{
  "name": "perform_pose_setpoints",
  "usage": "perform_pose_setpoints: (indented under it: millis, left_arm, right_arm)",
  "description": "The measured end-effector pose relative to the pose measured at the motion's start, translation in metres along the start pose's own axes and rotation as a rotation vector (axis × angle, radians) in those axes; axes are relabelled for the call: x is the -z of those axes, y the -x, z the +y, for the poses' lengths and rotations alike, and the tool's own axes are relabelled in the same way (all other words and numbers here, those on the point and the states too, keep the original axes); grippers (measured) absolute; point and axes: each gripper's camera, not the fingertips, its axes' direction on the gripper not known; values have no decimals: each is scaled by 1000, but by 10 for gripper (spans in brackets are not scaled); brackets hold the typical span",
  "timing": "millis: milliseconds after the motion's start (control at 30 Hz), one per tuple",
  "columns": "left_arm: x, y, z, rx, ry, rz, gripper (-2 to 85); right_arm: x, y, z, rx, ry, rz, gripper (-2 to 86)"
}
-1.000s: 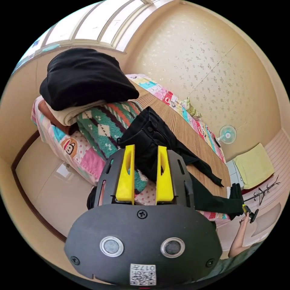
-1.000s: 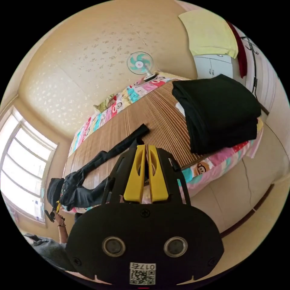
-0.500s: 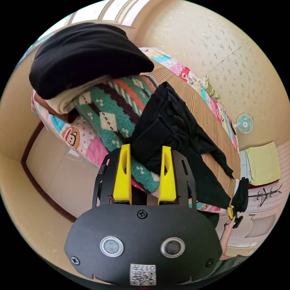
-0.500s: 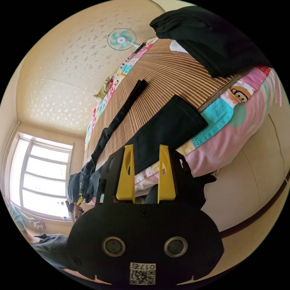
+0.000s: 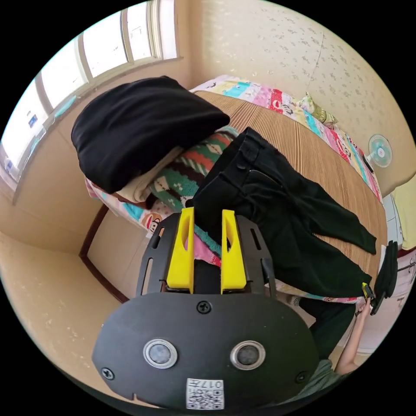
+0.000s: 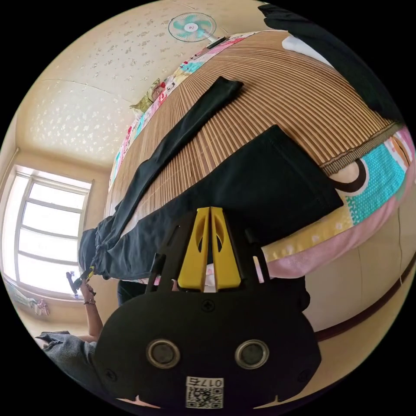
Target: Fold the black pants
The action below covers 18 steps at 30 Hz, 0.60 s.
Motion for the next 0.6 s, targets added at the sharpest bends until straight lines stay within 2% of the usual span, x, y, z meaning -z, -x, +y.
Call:
perform_pose_setpoints:
  millis: [133, 267, 333, 400, 467, 600]
  left_arm:
    - [24, 13, 35, 88, -177, 86, 87]
    - [49, 26, 53, 189, -287, 253, 95]
    - [55, 17, 44, 154, -269, 346, 102]
    - [63, -13, 20, 37, -241, 458, 105]
    - [61, -46, -8, -70, -169, 500, 106]
    - [30, -148, -100, -308, -25, 412, 112]
  right_arm:
    - [-3, -14, -6, -59, -12, -74, 8]
    - [-13, 1, -21, 23, 0, 5, 5]
    - [-11, 10, -23, -21, -10, 62, 5]
    - [3, 28, -16, -4, -109, 60, 6]
    - [19, 63, 0, 198, -235, -69, 7]
    - [-4, 90, -4, 275, -130, -105, 13]
